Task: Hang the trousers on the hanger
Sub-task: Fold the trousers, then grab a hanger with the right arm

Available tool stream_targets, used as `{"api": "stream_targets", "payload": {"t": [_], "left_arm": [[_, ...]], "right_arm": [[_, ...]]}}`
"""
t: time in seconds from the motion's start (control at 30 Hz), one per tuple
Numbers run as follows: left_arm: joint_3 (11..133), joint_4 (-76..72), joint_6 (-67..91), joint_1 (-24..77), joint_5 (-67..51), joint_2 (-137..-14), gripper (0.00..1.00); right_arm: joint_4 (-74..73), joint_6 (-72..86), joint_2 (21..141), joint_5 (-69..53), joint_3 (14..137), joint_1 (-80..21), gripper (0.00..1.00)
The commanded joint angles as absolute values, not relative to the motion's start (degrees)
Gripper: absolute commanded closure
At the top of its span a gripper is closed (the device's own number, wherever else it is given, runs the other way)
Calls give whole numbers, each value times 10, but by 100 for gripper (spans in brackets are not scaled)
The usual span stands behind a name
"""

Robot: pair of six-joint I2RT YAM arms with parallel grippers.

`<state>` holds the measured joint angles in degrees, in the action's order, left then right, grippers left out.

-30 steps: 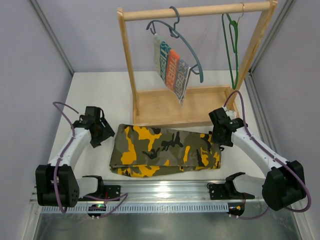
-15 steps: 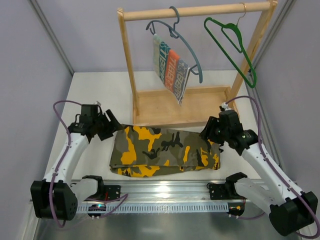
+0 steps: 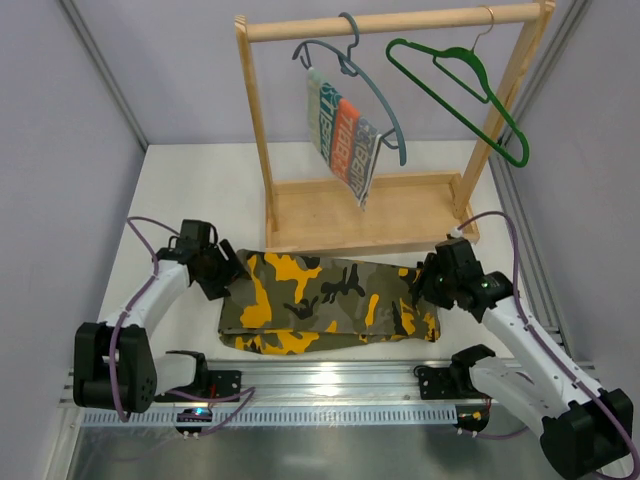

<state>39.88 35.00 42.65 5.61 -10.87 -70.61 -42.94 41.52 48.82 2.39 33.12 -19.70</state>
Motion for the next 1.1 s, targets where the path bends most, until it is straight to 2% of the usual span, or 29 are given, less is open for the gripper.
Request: {"api": "stream_targets", "payload": {"t": [0.0,0.1,0.17,0.23,0.3,0.4,0.5,0.6,0.77,0.87,0.97,1.03,1.07], "left_arm": [[433,360,428,54,-84,-685,31],[432,359,427,59,-106,-661,31],[425,357,431,62,-136,-655,31],[406,358,444,65,-147,-651,31],[387,370,461,65,-134,-650,31],[362,432,519,66,-30,-659,31],[360,452,547,74,12,-671,31],[381,472,576,74,58,-669,31],[462,555,573,74,131,-664,30],[512,545,532,75,68,-656,31],[481,495,522,88,-33,-621,34],[421,470,547,88,-103,-598,41],[400,461,555,89,-122,-593,50]], "right_arm": [[-429,335,489,6,422,-213,50],[-411,322,509,-66,456,-244,53],[-355,332,527,-156,451,-280,57],[-255,365,533,-256,394,-299,59],[-199,415,525,-270,317,-312,60],[-149,450,501,-242,224,-319,59],[-172,454,487,-179,189,-320,59],[-281,441,470,-81,217,-319,59],[-358,426,433,-12,290,-319,59],[-365,419,431,-5,327,-319,59],[-344,424,456,21,334,-320,59],[-316,432,492,23,322,-319,59],[-309,439,504,24,316,-319,59]]}}
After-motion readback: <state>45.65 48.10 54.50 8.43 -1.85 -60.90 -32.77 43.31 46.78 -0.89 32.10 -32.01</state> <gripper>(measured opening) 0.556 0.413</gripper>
